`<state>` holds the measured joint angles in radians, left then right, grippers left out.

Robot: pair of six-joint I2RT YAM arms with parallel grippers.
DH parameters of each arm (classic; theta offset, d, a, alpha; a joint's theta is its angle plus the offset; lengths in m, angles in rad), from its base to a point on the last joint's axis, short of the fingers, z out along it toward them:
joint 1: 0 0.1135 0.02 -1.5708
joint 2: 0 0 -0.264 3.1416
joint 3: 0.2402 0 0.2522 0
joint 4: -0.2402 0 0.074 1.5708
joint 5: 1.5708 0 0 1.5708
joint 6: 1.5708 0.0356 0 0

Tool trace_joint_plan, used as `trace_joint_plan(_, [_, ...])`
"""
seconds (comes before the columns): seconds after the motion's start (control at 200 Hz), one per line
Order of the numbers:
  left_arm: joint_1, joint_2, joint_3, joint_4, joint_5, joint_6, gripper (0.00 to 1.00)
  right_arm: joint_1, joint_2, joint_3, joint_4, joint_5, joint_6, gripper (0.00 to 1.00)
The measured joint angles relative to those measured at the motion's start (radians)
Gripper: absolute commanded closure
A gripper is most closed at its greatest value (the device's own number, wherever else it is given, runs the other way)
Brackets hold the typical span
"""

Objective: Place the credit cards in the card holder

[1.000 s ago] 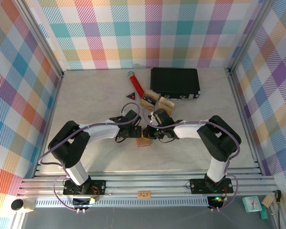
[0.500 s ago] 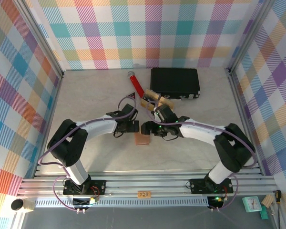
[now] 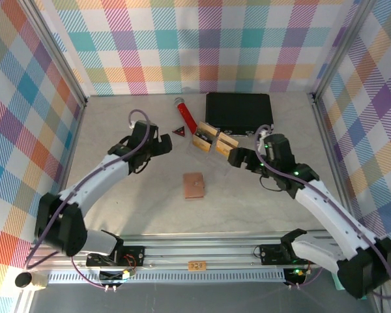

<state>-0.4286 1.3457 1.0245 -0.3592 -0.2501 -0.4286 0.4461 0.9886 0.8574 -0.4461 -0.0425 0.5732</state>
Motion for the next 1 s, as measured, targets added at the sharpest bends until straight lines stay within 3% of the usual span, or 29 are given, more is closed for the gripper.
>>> trace_joint_plan(0.265, [0.006, -0.249, -0.165, 0.135, -0.069, 0.093, 0.0, -0.072, -0.135, -0.065, -0.093, 0.328, -0.045, 0.01])
trace_joint_plan(0.485, [0.013, -0.335, -0.219, 0.212, -0.201, 0.232, 0.0, -0.124, -0.166, -0.129, 0.017, 0.582, -0.122, 0.01])
trace_joint_plan(0.775, [0.192, -0.415, -0.382, 0.388, -0.247, 0.427, 0.0, -0.293, 0.017, -0.131, 0.186, 0.672, -0.201, 0.01])
trace_joint_plan(1.0, [0.275, -0.25, -0.507, 0.577, -0.192, 0.444, 0.0, -0.328, 0.181, -0.162, 0.396, 0.686, -0.281, 0.01])
